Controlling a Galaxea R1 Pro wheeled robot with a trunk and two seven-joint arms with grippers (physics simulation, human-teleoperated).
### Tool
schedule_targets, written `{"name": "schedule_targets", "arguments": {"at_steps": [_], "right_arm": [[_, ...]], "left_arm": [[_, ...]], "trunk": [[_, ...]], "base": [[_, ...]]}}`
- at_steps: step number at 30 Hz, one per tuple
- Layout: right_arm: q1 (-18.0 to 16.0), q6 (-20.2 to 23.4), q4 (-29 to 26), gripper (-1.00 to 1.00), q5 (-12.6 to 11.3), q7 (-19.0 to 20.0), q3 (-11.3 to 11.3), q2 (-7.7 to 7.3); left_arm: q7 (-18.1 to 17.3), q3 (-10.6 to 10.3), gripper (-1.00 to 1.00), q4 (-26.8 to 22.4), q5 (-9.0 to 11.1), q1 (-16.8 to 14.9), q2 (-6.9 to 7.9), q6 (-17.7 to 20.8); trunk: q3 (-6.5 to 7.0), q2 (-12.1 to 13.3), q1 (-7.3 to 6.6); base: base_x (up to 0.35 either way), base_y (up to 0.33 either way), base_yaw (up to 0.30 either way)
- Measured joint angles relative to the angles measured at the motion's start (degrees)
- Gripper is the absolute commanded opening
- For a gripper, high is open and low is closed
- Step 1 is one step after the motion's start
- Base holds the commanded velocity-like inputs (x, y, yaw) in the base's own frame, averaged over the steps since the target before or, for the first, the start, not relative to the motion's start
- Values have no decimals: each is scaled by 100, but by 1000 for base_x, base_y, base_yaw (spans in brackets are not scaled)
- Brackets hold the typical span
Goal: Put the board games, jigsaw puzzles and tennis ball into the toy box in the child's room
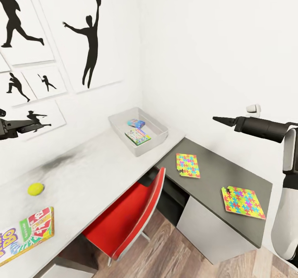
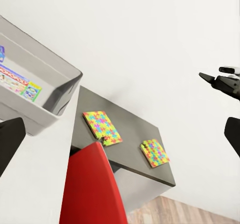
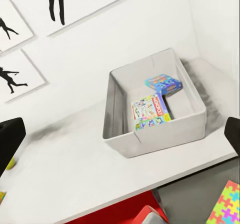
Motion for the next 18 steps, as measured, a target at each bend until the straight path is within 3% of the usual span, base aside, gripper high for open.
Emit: {"name": "schedule_targets", "arguments": {"at_steps": [18], "right_arm": [[106, 0, 8, 100, 1, 20, -14, -1]], "left_arm": [[0, -5, 100, 1, 0, 0, 1, 0]], "trunk": [[164, 0, 0]], "base": [[-2, 1, -88]]}}
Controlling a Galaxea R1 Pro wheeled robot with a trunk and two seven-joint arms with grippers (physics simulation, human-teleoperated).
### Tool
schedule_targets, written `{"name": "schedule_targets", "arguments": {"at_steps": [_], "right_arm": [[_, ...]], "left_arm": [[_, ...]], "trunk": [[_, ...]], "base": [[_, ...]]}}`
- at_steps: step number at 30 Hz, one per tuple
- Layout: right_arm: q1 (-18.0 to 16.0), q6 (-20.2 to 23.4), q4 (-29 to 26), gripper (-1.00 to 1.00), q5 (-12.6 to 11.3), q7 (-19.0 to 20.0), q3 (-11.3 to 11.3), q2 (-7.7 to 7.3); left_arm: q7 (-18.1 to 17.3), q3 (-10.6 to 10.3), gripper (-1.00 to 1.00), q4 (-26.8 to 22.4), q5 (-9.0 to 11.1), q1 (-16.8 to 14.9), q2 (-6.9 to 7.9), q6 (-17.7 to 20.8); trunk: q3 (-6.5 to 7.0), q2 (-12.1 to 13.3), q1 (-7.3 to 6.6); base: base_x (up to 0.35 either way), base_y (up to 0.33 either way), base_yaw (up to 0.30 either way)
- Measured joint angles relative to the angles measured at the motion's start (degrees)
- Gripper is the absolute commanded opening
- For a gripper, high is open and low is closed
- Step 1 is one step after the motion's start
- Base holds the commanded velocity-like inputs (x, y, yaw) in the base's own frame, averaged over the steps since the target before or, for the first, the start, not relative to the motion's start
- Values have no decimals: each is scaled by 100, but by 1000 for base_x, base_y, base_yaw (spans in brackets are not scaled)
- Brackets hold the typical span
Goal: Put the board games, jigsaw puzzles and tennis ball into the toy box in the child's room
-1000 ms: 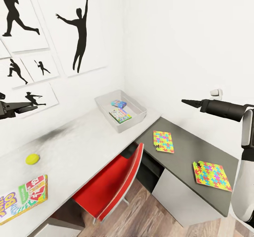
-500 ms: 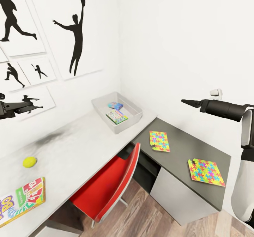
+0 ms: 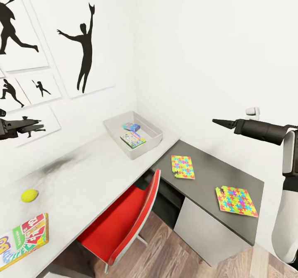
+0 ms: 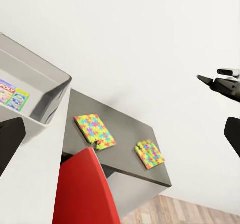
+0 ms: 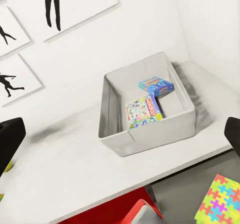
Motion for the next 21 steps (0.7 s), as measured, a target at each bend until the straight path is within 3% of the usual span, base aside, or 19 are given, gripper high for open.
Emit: {"name": "schedule_targets", "arguments": {"at_steps": [21], "right_arm": [[119, 19, 1, 100, -8, 62, -36, -7]], "left_arm": [[0, -1, 100, 0, 0, 0, 0, 0]], "trunk": [[191, 0, 0]], "base": [[0, 0, -144]]}}
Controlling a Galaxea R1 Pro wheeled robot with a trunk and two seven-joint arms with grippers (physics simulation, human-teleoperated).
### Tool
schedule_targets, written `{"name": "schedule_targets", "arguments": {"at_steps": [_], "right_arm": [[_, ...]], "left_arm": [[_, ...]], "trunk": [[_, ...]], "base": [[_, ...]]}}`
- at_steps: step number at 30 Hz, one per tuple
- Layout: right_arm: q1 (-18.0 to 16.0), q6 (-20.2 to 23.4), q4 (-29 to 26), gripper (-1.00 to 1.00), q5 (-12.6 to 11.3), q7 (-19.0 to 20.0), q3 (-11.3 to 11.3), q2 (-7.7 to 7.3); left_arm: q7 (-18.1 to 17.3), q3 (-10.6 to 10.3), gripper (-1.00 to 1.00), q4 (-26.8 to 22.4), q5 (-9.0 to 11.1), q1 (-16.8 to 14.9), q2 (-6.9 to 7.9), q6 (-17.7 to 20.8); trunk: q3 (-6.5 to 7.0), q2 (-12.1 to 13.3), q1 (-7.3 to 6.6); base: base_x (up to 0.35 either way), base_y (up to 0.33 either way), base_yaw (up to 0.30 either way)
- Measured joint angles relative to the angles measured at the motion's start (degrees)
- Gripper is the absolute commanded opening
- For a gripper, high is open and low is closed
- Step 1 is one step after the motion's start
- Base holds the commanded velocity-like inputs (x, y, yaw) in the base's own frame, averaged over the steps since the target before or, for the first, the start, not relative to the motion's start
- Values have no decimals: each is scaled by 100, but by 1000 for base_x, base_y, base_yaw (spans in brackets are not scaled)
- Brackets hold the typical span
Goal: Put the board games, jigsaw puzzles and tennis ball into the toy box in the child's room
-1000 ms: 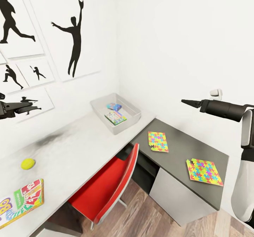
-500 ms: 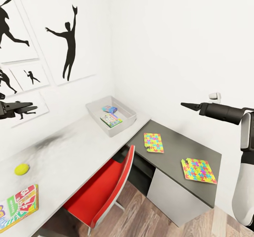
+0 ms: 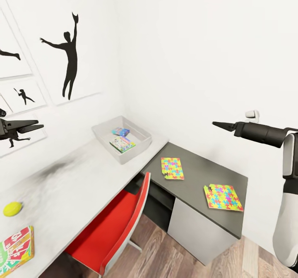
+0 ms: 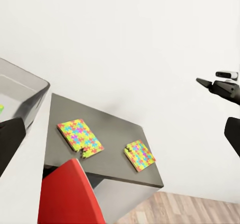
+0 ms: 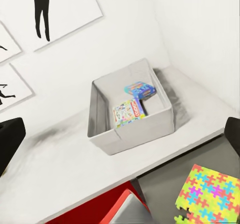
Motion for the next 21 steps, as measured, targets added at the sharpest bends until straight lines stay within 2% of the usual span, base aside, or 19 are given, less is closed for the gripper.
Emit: {"name": "schedule_targets", "arguments": {"at_steps": [5, 10, 14, 21], "right_arm": [[167, 10, 0, 100, -2, 11, -42, -4], [331, 8, 0, 100, -6, 73, -221, -5], [473, 6, 0, 100, -6, 127, -388, -2], [898, -2, 0, 100, -63, 240, -845, -1]], "left_arm": [[0, -3, 100, 0, 0, 0, 0, 0], [0, -3, 100, 0, 0, 0, 0, 0], [0, -3, 100, 0, 0, 0, 0, -4], [0, -4, 100, 11, 0, 0, 0, -8]], "trunk": [[45, 0, 0], [91, 0, 0], [127, 0, 0], [191, 0, 0]], "base": [[0, 0, -152], [0, 0, -152], [0, 0, -152], [0, 0, -152]]}}
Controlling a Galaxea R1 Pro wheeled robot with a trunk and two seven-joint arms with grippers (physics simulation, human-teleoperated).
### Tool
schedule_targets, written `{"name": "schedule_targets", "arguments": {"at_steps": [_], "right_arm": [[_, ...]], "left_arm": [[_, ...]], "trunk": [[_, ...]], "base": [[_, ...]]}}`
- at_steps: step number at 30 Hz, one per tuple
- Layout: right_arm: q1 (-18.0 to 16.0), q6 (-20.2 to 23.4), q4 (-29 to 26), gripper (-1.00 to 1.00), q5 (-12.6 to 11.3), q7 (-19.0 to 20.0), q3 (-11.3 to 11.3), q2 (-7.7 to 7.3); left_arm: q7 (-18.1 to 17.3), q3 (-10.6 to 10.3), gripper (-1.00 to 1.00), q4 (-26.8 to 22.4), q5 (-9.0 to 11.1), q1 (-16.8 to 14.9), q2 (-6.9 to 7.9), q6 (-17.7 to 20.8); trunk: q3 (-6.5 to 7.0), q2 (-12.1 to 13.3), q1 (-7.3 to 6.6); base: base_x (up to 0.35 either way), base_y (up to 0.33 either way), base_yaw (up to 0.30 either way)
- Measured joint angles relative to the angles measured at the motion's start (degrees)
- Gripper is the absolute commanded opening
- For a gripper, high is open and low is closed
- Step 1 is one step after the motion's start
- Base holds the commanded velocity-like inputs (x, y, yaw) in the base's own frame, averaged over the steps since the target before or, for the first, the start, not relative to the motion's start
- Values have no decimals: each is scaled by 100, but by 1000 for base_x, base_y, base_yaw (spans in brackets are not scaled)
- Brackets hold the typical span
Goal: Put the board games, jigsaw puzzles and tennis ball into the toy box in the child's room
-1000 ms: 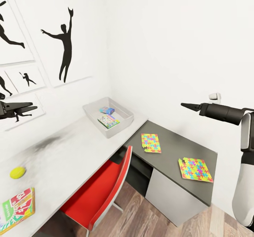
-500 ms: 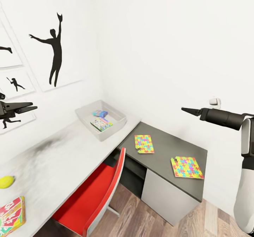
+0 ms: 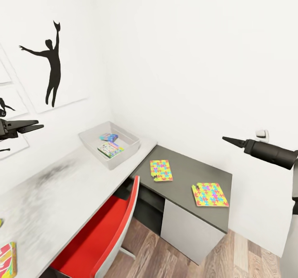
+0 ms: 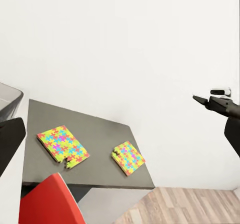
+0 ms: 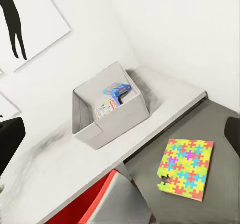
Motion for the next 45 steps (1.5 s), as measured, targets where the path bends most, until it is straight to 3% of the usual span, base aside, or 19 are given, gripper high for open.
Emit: {"name": "schedule_targets", "arguments": {"at_steps": [6, 13, 29, 33, 35, 45], "right_arm": [[545, -8, 0, 100, -97, 253, -536, -7], [1246, -11, 0, 100, -152, 681, -998, -1], [2602, -595, 1, 100, -184, 1536, -1683, 54], [2903, -679, 3, 100, -186, 1643, -1880, 179], [3051, -782, 6, 100, -186, 1687, -2088, 325], [3232, -1153, 7, 100, -267, 1937, -2893, 831]], "left_arm": [[0, 0, 100, 1, -3, 0, 0, 0], [0, -11, 100, 1, -7, 8, -6, -4], [0, -29, 100, 0, -14, 201, -35, -4], [0, -33, 100, -1, -16, 275, -69, -12], [0, -34, 100, -8, -12, 331, -85, -15], [0, -30, 100, -33, -3, 570, -104, -13]], "trunk": [[54, 0, 0], [118, 0, 0], [263, 0, 0], [299, 0, 0], [316, 0, 0], [405, 0, 0]], "base": [[0, 0, -153], [0, 0, -154], [0, 0, -155], [0, -5, -155], [0, -68, -155], [0, -164, -160]]}}
